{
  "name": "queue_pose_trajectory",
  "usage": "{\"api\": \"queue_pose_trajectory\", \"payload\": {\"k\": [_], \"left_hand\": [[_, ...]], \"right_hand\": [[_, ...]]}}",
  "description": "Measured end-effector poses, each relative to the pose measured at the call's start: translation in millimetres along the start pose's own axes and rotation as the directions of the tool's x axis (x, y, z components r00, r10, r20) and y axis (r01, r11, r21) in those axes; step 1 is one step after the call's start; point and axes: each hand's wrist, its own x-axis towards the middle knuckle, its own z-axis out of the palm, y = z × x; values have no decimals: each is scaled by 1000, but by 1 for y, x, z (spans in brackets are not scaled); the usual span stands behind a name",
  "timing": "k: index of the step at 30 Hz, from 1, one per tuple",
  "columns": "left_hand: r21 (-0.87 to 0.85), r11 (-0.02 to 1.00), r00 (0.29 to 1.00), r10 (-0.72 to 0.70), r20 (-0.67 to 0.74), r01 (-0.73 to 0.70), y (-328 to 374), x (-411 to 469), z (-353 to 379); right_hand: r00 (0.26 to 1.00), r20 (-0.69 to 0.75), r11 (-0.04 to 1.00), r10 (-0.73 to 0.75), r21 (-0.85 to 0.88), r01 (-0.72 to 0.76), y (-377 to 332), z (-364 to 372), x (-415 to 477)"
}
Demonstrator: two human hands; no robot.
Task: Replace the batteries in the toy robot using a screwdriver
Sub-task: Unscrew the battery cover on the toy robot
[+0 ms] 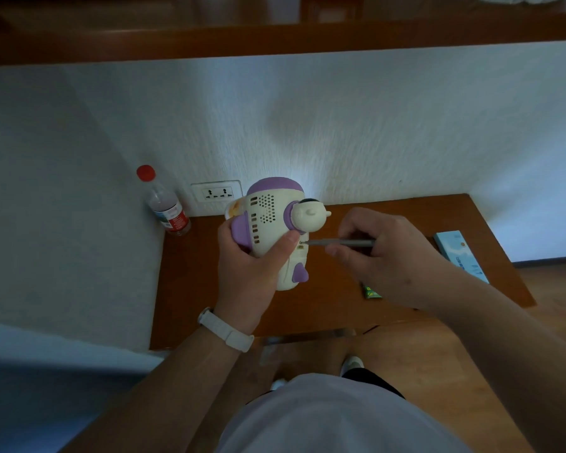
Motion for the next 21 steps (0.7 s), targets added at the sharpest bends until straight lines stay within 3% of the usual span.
{"api": "queue_pose_trajectory", "payload": {"k": [6, 14, 21], "left_hand": [[1, 1000, 1000, -6, -9, 6, 0, -1, 0], [14, 1000, 1000, -21, 0, 21, -7, 1, 3], [39, 999, 1000, -27, 4, 27, -12, 6, 7]], "right_hand": [[997, -77, 998, -17, -57, 13, 3, 6, -1], [999, -34, 999, 32, 28, -31, 2, 2, -2], [997, -36, 996, 74, -47, -76, 9, 6, -2]]}}
